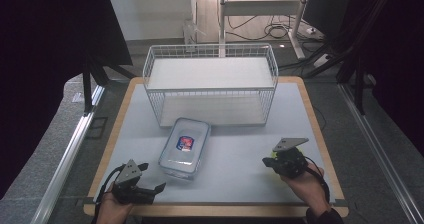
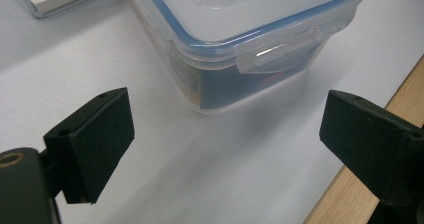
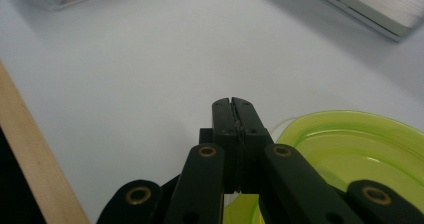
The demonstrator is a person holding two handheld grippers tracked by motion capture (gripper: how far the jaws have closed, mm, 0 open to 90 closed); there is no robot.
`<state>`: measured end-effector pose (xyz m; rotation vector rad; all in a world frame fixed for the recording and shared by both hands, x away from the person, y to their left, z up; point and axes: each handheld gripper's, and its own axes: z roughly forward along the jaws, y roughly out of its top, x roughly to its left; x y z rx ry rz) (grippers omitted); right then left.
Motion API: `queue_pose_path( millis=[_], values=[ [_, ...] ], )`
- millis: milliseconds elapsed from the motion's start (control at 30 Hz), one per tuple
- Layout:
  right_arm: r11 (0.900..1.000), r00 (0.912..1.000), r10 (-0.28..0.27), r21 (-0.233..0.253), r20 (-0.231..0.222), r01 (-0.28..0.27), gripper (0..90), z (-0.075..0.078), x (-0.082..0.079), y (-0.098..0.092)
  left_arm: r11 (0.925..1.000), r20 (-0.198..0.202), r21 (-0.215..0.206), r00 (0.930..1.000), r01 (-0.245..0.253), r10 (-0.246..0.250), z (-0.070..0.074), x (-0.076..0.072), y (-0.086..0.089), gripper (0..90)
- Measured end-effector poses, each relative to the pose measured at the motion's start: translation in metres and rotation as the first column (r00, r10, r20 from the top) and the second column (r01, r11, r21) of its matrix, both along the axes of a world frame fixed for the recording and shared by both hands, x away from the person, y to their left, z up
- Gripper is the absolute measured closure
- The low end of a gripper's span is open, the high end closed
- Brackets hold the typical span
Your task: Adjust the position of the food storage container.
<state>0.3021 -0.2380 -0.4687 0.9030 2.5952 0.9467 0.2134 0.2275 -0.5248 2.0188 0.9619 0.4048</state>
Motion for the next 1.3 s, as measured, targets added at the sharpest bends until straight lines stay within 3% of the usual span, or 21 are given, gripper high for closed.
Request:
queue_pose_path(
  millis=[500,667,767,833,900,1000,1133,1233,1300],
  values=[
    [0.989,0.99,-0.141,0.039,0.009,0.14,89.3,0.003,0.009,-0.043,1.0,0.001,0.002,1.0,0.001,-0.001,0.0,0.0,0.0,7.7],
    [0.991,0.9917,-0.127,0.053,0.024,0.125,87.6,0.007,0.007,-0.039,0.9996,-0.011,0.023,0.9999,-0.013,0.013,0.0,0.0,-0.002,7.7],
    [0.992,0.9931,-0.113,0.058,0.028,0.112,86.8,0.008,0.004,-0.035,0.9993,-0.026,0.013,0.9991,-0.034,0.035,0.001,0.0,-0.001,7.9],
    [0.993,0.994,-0.106,0.061,0.03,0.104,86.2,0.008,0.003,-0.032,0.9985,-0.028,-0.006,0.9982,-0.054,0.054,0.003,0.0,0.001,13.4],
    [0.993,0.9945,-0.101,0.069,0.029,0.099,85.4,0.008,0.002,-0.029,0.9958,-0.029,-0.051,0.9968,-0.076,0.075,0.005,0.0,0.006,20.1],
    [0.994,0.9956,-0.085,0.076,0.041,0.081,83.4,0.009,0.001,-0.024,0.9897,-0.027,-0.101,0.9947,-0.101,0.099,0.009,0.001,0.014,34.7],
    [0.995,0.9959,-0.065,0.083,0.063,0.06,77.5,0.009,-0.002,-0.016,0.9826,-0.02,-0.126,0.9906,-0.137,0.135,0.012,0.008,0.024,51.6],
    [0.995,0.9959,-0.051,0.084,0.074,0.045,72.2,0.008,-0.002,-0.011,0.9796,-0.062,-0.137,0.9883,-0.147,0.14,0.012,0.023,0.03,67.2],
    [0.996,0.996,-0.045,0.08,0.078,0.039,69.9,0.007,-0.002,-0.009,0.9824,-0.08,-0.123,0.9881,-0.141,0.131,0.011,0.037,0.031,76.9]
  ],
)
